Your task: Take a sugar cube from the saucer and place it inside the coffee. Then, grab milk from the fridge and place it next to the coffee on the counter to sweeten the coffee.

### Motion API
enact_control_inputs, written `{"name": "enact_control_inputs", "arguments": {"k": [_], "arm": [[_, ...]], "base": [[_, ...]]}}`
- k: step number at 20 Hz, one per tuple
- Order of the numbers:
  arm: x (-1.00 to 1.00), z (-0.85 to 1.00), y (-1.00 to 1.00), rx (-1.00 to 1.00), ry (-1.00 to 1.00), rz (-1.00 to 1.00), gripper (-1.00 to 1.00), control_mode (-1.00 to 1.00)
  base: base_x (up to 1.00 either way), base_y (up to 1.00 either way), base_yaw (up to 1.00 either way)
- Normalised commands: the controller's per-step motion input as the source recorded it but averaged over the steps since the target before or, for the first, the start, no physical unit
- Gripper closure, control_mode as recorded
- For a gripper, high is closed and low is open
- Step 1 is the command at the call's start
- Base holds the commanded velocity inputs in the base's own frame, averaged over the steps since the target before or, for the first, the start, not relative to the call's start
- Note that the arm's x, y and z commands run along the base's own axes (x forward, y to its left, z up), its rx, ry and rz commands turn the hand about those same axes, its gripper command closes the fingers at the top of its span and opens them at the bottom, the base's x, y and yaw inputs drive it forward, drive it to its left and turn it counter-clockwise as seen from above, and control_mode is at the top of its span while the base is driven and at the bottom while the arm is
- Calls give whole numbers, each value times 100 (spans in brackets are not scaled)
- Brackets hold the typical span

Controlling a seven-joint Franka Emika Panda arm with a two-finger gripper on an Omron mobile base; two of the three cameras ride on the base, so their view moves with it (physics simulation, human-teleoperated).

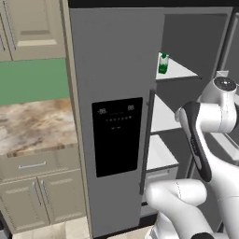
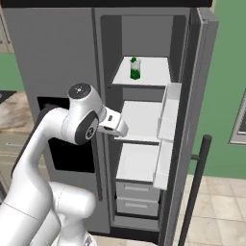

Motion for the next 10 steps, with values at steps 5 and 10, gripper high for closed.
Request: {"name": "enact_control_inputs", "arguments": {"k": [5, 10], "arm": [[0, 0, 0, 0, 0, 0, -100, 100], [0, 0, 0, 0, 0, 0, -100, 100]], "base": [[30, -25, 0], [22, -37, 2]]}}
